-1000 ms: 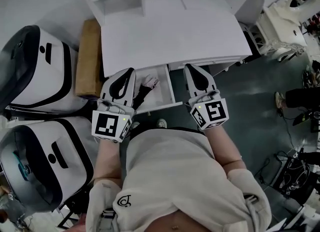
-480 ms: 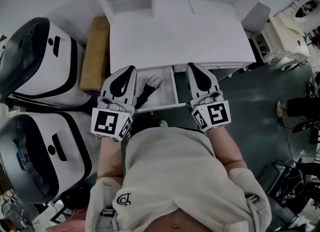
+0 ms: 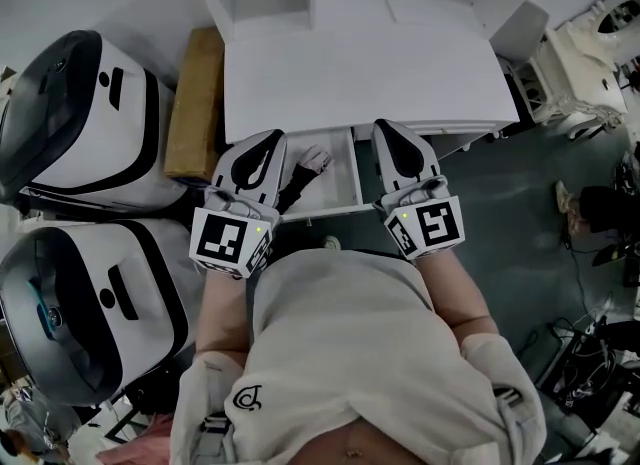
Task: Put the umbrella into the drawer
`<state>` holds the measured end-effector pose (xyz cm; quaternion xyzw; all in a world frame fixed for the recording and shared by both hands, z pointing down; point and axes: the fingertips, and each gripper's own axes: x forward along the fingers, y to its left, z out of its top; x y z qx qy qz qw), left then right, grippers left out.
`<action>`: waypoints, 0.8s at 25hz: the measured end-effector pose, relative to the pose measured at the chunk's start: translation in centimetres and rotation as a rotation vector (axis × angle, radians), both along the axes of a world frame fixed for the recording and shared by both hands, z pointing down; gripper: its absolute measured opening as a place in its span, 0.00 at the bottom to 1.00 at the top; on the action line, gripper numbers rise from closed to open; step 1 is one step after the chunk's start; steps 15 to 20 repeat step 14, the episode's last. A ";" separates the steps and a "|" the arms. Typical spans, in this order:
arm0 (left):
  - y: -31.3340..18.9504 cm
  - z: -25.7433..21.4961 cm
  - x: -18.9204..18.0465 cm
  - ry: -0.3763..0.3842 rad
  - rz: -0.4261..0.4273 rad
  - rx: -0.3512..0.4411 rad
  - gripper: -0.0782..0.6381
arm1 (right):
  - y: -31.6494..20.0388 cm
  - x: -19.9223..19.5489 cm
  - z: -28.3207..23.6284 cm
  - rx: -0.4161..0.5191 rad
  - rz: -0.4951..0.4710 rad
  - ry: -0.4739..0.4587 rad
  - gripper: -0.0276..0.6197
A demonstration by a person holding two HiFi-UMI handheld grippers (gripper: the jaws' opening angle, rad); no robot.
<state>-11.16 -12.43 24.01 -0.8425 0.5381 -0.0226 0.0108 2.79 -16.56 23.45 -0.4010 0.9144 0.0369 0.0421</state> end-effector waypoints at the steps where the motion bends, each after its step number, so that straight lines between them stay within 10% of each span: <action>1: -0.1 0.1 0.0 0.004 -0.001 -0.002 0.12 | 0.0 -0.2 0.0 0.003 -0.001 0.001 0.05; 20: -1.2 1.2 -1.3 0.021 -0.053 -0.032 0.12 | -0.7 -0.2 0.5 -0.011 0.004 0.000 0.05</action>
